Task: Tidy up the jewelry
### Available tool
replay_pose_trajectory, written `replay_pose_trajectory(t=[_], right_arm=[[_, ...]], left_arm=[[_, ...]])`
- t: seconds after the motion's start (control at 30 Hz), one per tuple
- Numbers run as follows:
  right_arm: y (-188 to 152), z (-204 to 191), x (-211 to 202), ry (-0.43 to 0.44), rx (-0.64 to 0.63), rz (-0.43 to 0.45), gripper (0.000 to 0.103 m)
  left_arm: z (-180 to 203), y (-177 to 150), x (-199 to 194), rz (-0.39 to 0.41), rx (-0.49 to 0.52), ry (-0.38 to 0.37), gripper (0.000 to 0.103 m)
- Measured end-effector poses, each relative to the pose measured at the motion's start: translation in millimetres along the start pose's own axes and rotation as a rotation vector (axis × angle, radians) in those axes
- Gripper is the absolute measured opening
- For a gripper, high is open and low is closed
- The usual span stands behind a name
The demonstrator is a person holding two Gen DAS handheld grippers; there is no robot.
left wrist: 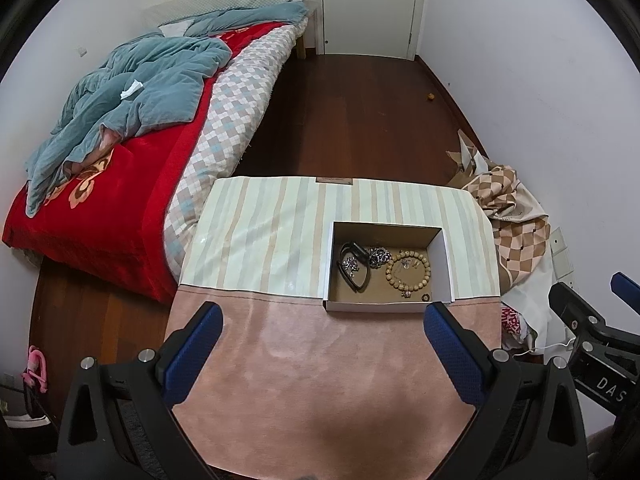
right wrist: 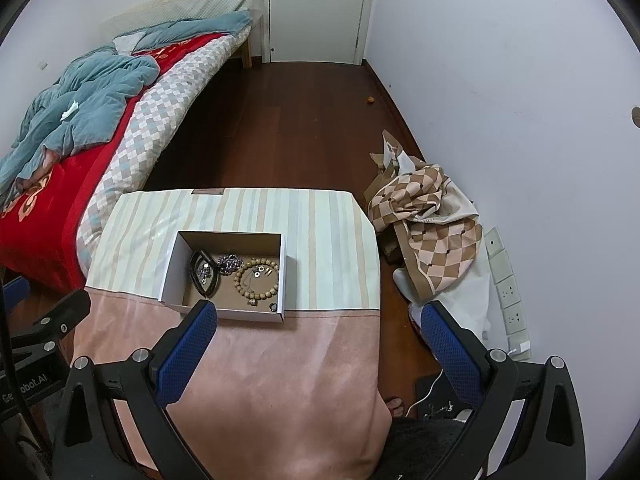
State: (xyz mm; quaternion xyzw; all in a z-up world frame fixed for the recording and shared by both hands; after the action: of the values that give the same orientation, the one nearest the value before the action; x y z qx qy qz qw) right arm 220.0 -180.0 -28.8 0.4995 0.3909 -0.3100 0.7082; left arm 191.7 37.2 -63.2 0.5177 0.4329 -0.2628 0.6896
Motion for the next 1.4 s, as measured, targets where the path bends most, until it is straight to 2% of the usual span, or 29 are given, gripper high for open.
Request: replay_pose_trajectory(t=[1.4], right_arm=[[-3.8, 1.4, -14.6, 0.004, -0.007, 0.015, 0.103]], left_arm=[[1.5, -3.9, -17.9, 0.029, 0.022, 0.006, 0.102]])
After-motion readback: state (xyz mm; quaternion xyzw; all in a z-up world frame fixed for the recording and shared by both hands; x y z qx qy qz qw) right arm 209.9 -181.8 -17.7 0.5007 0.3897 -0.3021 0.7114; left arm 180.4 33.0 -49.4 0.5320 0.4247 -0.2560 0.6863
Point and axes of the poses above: each gripper's, at about its wrist camera, not at the fingertips, and x roughly the way its jaws point, z to its right, y to its top, the point moved 6 cm from there along x, roughly the way its jaws point, and after that the axes turned 12 degrees about -x, right-handed, at the moved point
